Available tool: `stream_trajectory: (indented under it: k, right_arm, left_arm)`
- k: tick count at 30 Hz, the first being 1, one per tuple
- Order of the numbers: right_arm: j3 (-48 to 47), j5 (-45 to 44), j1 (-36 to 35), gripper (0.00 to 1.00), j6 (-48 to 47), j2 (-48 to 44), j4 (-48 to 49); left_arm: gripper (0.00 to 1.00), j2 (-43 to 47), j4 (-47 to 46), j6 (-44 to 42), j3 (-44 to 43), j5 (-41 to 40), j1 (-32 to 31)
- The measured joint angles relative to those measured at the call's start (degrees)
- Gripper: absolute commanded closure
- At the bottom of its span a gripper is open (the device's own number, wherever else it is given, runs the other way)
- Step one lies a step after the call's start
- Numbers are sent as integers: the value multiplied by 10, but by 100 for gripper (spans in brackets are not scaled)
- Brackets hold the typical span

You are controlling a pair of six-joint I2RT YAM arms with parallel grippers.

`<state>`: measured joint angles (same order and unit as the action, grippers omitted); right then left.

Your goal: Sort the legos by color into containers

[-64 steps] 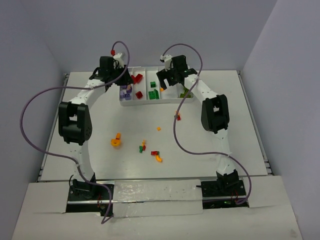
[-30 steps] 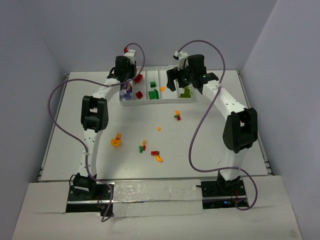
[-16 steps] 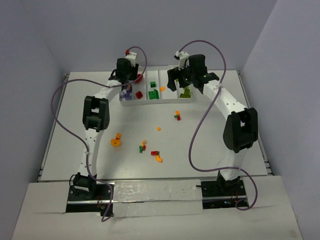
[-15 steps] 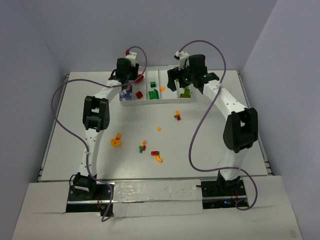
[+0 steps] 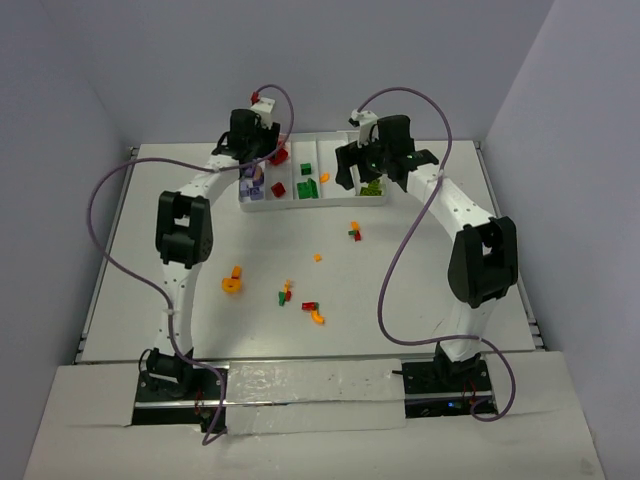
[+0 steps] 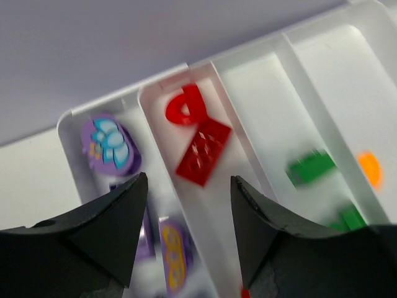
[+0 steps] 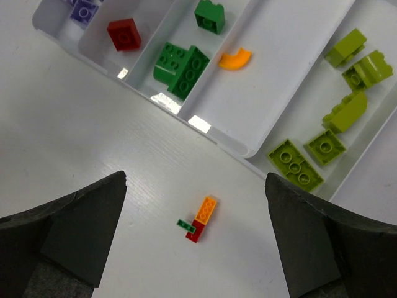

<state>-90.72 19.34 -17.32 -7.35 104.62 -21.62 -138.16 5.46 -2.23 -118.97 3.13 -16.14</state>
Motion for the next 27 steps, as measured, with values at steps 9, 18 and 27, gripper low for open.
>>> stream_trajectory:
  k: [9,18,27]
  right_arm:
    - [86,11,0,0,-10,-82,-16]
    - [126,29,0,0,-7,-113,-20]
    - [150,29,0,0,-4,-123,-29]
  left_arm:
    - [31,423,166,-99,335,198,51]
    - [34,551,416,-251,575,290,109]
    - [25,675,457,-404,709,278,136]
